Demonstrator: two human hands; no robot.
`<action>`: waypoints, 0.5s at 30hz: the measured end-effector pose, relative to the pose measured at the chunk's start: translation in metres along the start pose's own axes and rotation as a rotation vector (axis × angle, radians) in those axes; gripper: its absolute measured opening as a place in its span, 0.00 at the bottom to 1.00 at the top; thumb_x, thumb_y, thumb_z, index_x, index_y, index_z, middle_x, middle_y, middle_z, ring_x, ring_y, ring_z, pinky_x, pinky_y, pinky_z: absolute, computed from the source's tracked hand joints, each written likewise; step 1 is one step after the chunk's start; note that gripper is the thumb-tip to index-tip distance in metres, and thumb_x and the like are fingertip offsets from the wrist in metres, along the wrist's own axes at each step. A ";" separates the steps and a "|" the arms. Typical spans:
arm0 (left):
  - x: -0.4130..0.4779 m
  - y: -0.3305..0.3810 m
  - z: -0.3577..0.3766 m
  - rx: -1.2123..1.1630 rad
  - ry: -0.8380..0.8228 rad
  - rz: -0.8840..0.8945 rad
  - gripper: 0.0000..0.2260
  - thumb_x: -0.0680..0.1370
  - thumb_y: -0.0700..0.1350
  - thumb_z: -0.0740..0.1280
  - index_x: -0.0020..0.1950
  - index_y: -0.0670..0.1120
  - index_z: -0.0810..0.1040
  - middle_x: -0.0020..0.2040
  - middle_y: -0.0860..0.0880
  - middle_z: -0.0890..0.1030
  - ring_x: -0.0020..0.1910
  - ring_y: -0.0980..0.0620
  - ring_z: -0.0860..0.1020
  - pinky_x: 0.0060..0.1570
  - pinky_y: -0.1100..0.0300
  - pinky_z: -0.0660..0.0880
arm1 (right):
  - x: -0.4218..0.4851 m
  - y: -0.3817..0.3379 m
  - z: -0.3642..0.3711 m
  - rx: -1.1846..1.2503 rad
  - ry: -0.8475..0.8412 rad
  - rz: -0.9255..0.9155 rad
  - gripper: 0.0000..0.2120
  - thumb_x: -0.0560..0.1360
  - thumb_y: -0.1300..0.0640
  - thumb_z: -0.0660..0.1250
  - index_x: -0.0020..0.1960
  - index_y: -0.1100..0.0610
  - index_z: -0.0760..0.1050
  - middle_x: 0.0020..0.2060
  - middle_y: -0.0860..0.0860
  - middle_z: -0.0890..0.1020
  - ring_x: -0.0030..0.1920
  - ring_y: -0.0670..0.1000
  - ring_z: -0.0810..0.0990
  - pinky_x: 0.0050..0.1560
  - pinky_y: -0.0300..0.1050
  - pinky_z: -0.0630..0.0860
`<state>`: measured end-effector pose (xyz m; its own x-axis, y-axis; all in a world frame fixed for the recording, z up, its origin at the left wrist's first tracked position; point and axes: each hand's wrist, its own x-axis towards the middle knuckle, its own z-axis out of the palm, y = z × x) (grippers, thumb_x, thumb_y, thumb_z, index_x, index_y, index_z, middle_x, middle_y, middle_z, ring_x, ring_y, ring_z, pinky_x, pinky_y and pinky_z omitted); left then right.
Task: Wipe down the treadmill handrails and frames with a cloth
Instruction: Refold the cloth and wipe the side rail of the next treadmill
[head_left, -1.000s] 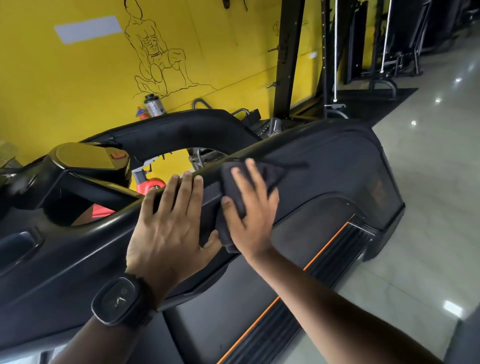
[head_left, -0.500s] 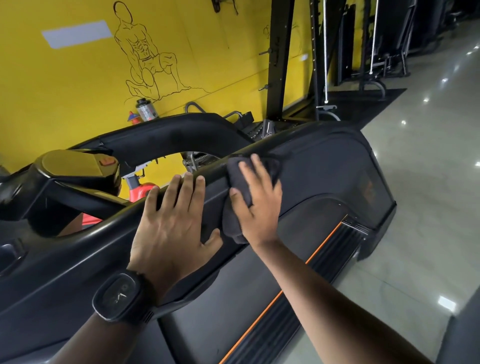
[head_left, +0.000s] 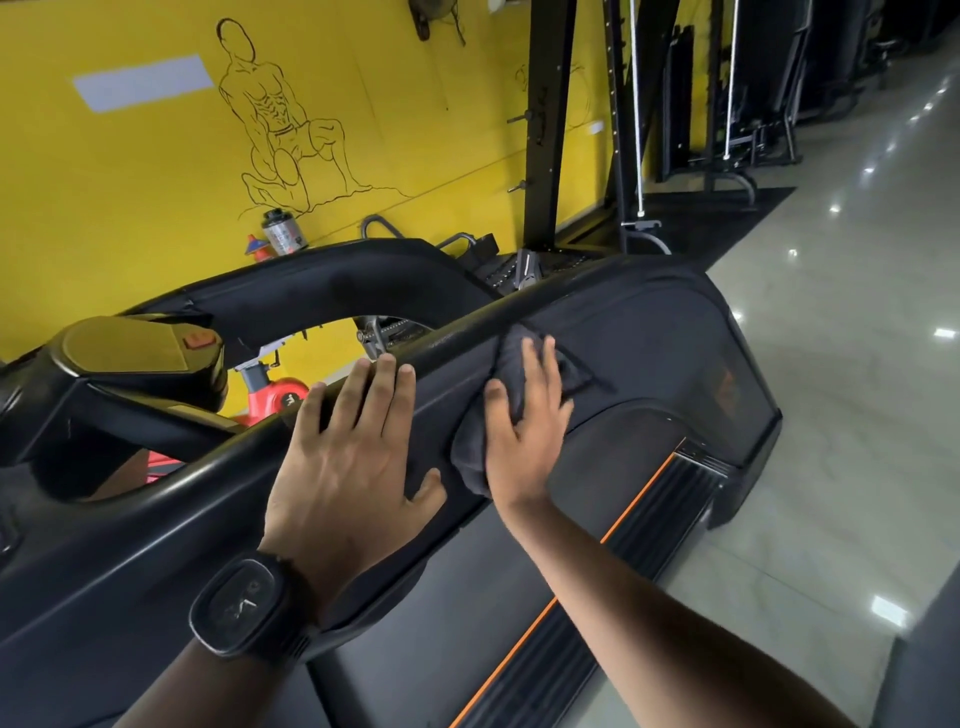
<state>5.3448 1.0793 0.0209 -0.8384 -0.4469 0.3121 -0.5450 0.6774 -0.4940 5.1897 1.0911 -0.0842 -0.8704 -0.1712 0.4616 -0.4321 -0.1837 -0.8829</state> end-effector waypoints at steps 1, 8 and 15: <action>0.002 0.001 0.001 0.001 0.000 0.010 0.39 0.73 0.61 0.59 0.77 0.37 0.61 0.75 0.38 0.66 0.75 0.39 0.64 0.69 0.38 0.63 | 0.005 -0.003 -0.002 -0.059 -0.056 -0.189 0.24 0.80 0.48 0.61 0.75 0.49 0.71 0.79 0.45 0.65 0.77 0.48 0.65 0.76 0.52 0.57; 0.016 0.007 0.001 -0.021 -0.005 0.022 0.39 0.73 0.62 0.58 0.77 0.37 0.61 0.74 0.38 0.67 0.74 0.40 0.65 0.68 0.39 0.66 | 0.021 0.011 -0.006 0.025 0.055 0.114 0.24 0.80 0.47 0.60 0.76 0.46 0.69 0.79 0.41 0.62 0.77 0.36 0.57 0.80 0.61 0.47; 0.022 0.010 0.002 -0.041 0.013 0.021 0.38 0.73 0.59 0.58 0.76 0.37 0.64 0.74 0.37 0.68 0.73 0.39 0.66 0.68 0.38 0.66 | 0.024 0.007 -0.006 -0.215 -0.154 -0.585 0.24 0.80 0.44 0.61 0.72 0.52 0.74 0.77 0.50 0.69 0.70 0.58 0.74 0.67 0.61 0.67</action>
<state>5.3204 1.0751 0.0210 -0.8497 -0.4248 0.3123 -0.5267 0.7101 -0.4674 5.1647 1.0916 -0.0798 -0.4397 -0.2420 0.8649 -0.8768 -0.0931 -0.4717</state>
